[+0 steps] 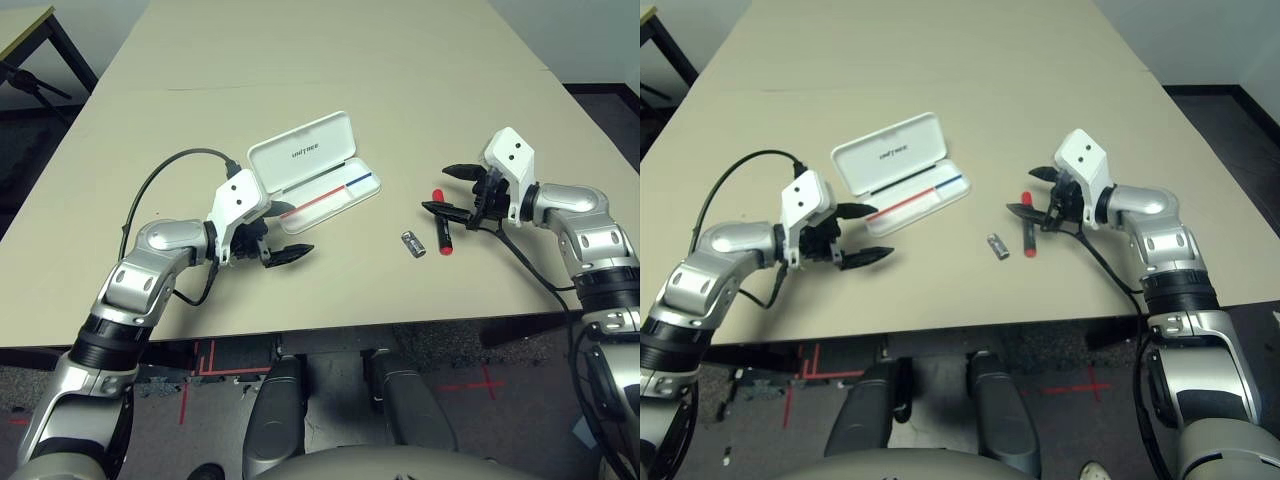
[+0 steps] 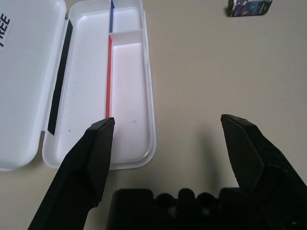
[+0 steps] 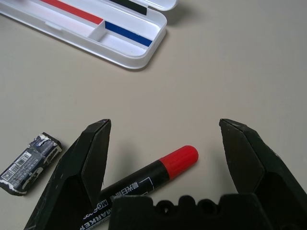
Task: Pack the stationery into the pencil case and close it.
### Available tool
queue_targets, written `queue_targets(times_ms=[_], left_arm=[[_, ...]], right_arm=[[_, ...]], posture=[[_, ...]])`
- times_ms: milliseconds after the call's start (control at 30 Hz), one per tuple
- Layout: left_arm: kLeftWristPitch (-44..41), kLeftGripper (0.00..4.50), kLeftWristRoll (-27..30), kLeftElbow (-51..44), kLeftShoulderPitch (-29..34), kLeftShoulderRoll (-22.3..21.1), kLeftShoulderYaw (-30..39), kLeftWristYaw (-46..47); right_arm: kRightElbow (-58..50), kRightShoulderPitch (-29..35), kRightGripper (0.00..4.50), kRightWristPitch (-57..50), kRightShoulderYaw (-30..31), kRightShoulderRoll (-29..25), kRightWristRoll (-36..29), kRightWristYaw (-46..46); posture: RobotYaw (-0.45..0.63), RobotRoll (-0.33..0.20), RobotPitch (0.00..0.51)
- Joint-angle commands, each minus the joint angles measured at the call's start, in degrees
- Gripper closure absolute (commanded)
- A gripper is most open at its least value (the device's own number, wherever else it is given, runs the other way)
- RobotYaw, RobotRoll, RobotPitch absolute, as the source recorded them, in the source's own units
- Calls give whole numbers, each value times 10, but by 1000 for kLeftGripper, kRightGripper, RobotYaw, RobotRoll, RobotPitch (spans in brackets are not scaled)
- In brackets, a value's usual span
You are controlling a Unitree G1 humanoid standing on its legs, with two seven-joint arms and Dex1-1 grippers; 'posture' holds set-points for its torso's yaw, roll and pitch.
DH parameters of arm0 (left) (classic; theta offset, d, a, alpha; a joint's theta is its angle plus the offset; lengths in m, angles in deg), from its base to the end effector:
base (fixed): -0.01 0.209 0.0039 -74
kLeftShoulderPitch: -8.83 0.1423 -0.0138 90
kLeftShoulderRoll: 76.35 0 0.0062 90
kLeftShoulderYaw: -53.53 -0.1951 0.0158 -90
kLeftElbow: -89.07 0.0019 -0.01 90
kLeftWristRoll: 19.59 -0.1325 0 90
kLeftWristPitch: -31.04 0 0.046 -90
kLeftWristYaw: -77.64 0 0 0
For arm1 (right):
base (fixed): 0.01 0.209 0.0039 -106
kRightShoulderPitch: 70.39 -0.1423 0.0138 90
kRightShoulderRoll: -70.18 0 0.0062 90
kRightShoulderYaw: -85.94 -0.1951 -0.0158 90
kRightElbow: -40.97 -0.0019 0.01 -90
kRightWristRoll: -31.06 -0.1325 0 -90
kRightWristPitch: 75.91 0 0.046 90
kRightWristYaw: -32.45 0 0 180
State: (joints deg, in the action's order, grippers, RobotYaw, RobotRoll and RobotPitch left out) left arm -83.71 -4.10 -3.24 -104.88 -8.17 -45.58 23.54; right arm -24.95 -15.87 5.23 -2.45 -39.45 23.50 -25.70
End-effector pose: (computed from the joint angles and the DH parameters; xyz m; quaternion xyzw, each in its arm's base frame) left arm 0.2667 0.2257 0.1381 0.1856 0.1201 -0.4874 0.8447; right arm 0.3058 -0.2657 0.1516 -0.2101 0.0787 0.4122 0.8830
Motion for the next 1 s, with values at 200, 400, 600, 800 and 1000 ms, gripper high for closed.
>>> queue_targets(times_ms=[200, 400, 600, 800, 1000], left_arm=[[17, 41, -27, 48, -14, 19, -25, -17], [25, 41, -39, 80, -32, 38, -38, -24], [27, 41, -52, 104, -46, 56, -57, -35], [31, 974, -66, 138, -61, 64, -65, -40], [37, 3311, -78, 159, -73, 62, -71, -57]], right_arm=[[-10, 10, 0, 7, 0, -4, 4, 14], [-33, 25, 0, -1, -4, -10, 1, 21], [-50, 37, 0, -8, -9, -19, -1, 30], [-70, 49, 0, -17, -13, -27, -5, 38], [-82, 56, 0, -20, -15, -30, -7, 46]], posture=[[-18, 0, 167], [-56, 0, 166], [-86, 0, 163], [-107, 0, 162], [-107, 0, 162]])
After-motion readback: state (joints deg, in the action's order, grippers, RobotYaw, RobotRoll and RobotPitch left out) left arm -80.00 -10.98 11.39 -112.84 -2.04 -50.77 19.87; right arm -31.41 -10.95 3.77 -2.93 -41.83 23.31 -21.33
